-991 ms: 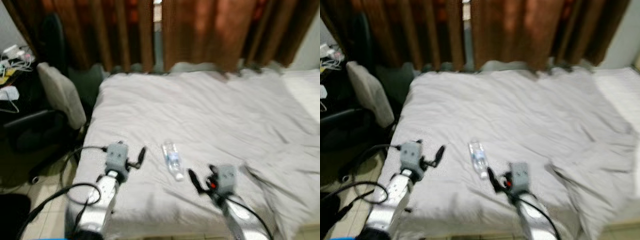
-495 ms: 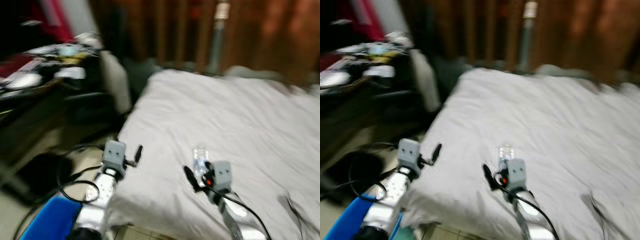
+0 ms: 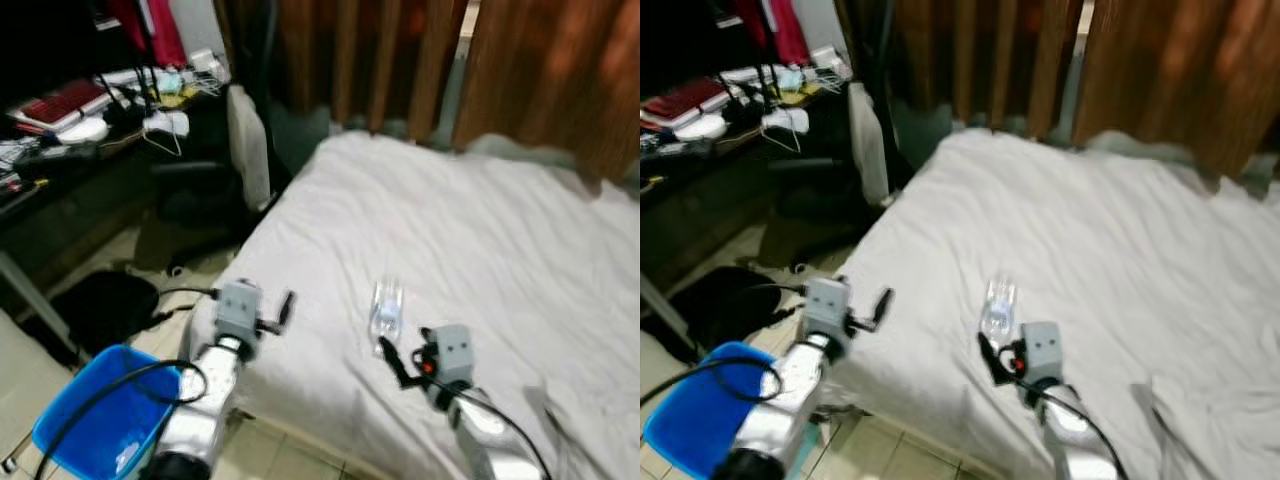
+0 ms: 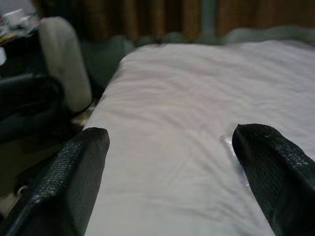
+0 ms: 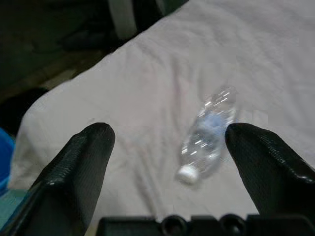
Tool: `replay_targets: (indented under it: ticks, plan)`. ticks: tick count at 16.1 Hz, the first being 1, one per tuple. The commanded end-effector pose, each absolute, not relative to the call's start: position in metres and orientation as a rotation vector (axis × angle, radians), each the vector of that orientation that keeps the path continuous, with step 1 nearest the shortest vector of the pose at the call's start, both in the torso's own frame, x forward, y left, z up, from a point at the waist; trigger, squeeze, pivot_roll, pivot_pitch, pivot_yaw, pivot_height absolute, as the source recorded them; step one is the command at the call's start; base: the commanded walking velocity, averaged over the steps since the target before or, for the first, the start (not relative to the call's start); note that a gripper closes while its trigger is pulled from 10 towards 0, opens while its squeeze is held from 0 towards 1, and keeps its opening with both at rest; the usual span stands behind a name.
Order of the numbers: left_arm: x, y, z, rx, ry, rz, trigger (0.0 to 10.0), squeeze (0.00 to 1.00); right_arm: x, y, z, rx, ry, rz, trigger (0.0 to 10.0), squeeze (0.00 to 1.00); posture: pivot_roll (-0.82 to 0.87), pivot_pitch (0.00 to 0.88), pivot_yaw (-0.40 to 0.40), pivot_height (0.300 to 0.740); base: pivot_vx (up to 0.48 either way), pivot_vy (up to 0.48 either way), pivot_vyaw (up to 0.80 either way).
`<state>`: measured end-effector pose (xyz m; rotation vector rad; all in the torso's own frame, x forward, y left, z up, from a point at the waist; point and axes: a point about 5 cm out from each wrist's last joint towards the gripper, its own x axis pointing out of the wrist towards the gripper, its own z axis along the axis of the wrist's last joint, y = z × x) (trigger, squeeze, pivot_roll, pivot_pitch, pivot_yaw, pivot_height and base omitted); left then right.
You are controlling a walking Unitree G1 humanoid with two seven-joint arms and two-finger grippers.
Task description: Clean up the room
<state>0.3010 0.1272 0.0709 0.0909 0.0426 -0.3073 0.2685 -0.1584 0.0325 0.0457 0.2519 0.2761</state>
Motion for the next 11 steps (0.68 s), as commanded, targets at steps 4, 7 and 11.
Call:
replay_targets:
  ticks: [4,7,11]
  plan:
    - [0.301,0.134,0.073,0.092,0.034,-0.289,10.0,0.0,0.272,-0.15,0.033,0.055,0.254,0.302,10.0,0.0,-0.07,0.071,-0.004,0.74,0.46,0.0,0.0]
    - [0.3,0.134,0.073,0.09,0.038,-0.289,10.0,0.0,0.277,-0.143,0.032,0.072,0.27,0.322,10.0,0.0,-0.05,0.08,-0.007,0.74,0.458,0.0,0.0]
    - [0.291,0.146,0.095,0.157,0.001,-0.34,10.0,0.0,0.304,-0.107,0.028,0.154,0.38,0.307,10.0,0.0,0.06,0.232,0.001,0.74,0.113,0.0,0.0]
